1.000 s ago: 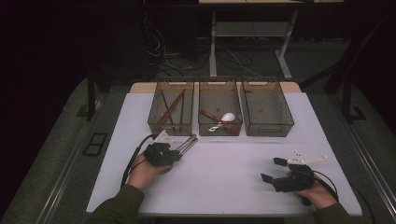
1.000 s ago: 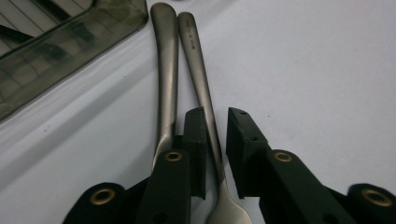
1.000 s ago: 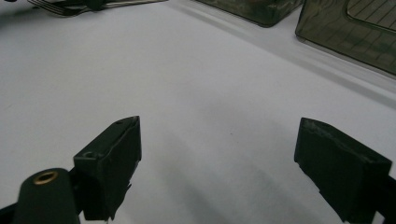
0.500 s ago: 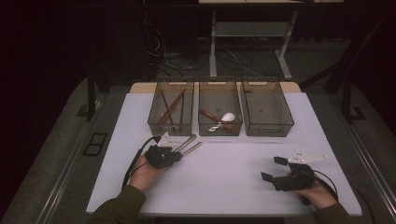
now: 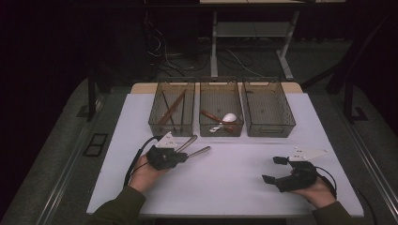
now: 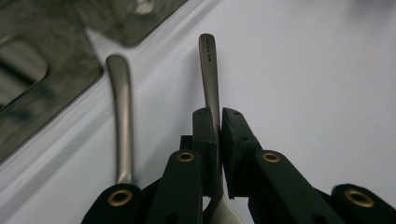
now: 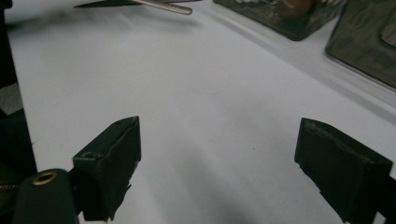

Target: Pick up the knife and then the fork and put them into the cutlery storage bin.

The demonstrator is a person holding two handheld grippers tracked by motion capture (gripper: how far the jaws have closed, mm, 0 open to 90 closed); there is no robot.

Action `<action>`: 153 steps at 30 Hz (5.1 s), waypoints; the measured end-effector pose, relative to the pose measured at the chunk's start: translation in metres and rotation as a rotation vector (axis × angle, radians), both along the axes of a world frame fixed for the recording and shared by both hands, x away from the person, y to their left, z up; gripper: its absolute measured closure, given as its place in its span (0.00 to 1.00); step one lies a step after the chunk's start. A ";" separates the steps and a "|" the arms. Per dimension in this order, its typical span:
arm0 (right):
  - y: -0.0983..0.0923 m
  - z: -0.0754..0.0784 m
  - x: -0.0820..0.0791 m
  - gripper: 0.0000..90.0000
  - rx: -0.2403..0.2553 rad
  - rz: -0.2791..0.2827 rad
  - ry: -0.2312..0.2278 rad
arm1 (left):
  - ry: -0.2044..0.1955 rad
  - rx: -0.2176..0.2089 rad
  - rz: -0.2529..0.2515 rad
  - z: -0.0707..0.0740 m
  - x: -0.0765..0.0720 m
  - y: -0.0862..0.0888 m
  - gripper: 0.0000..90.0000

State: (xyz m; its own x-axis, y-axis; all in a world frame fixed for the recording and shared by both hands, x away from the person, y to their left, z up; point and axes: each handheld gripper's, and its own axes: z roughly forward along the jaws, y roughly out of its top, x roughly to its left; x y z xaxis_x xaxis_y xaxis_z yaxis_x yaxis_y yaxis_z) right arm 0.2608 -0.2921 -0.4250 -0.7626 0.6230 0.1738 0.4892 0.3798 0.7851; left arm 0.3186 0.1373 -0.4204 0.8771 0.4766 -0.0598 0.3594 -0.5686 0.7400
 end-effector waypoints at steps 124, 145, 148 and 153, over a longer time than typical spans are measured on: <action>-0.024 0.073 0.165 0.96 -0.166 -0.151 0.051 | -0.039 -0.117 0.114 -0.019 -0.045 0.020 0.00; -0.033 0.040 0.204 0.95 -0.225 -0.252 0.143 | -0.049 -0.123 0.099 -0.018 -0.045 0.020 0.00; -0.034 0.039 0.204 0.81 -0.215 -0.273 0.130 | -0.048 -0.123 0.097 -0.018 -0.045 0.020 0.00; -0.038 0.045 0.198 0.65 -0.161 -0.285 0.096 | -0.048 -0.120 0.095 -0.018 -0.045 0.020 0.00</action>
State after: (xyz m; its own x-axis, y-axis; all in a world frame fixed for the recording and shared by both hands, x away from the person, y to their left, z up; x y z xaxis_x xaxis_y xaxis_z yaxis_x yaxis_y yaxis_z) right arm 0.4590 -0.3302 -0.3796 -0.5391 0.8338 0.1190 0.6624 0.3325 0.6713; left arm 0.2732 0.1569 -0.4385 0.8317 0.5495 -0.0798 0.3696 -0.4406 0.8181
